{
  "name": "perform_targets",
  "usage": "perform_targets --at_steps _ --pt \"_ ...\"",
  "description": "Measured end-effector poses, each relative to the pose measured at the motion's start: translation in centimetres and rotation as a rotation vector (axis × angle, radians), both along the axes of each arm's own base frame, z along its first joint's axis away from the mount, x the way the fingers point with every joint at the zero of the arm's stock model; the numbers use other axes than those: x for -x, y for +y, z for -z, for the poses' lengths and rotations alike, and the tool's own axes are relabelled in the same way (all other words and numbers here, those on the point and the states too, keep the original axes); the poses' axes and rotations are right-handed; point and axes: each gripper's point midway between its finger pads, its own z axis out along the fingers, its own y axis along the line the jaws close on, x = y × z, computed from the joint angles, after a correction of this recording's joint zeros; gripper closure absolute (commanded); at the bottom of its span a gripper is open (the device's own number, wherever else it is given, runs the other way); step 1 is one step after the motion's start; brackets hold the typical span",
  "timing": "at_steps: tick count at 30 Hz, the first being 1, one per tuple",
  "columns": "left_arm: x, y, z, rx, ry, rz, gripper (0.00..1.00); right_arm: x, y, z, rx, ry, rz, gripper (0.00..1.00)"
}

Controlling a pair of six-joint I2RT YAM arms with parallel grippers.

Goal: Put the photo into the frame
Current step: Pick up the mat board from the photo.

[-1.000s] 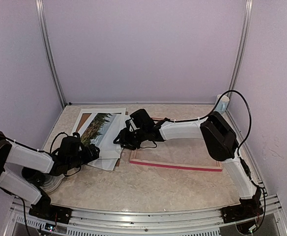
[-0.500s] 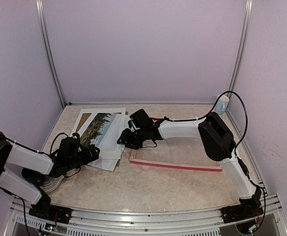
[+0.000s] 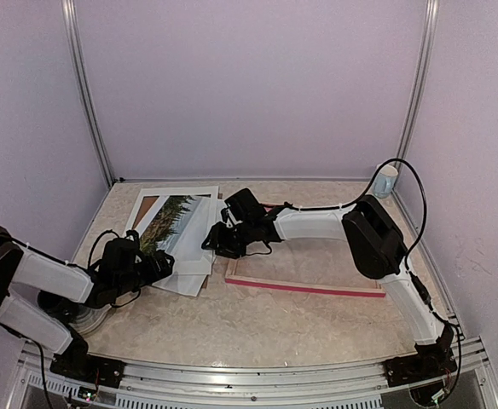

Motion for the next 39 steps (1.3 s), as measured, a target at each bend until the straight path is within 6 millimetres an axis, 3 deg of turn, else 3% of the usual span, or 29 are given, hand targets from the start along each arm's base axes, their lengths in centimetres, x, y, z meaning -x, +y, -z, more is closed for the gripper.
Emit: perform_targets --at_steps 24,31,39 --pt "0.6 -0.6 -0.1 0.061 -0.029 0.030 0.01 1.6 -0.3 -0.4 -0.066 0.071 -0.038 0.49" --pt "0.7 -0.9 -0.2 0.080 -0.030 0.035 0.01 2.9 -0.7 -1.2 -0.066 0.088 -0.055 0.49" --pt "1.1 -1.6 -0.3 0.101 -0.032 0.052 0.01 4.2 -1.2 -0.5 -0.070 0.127 -0.065 0.49"
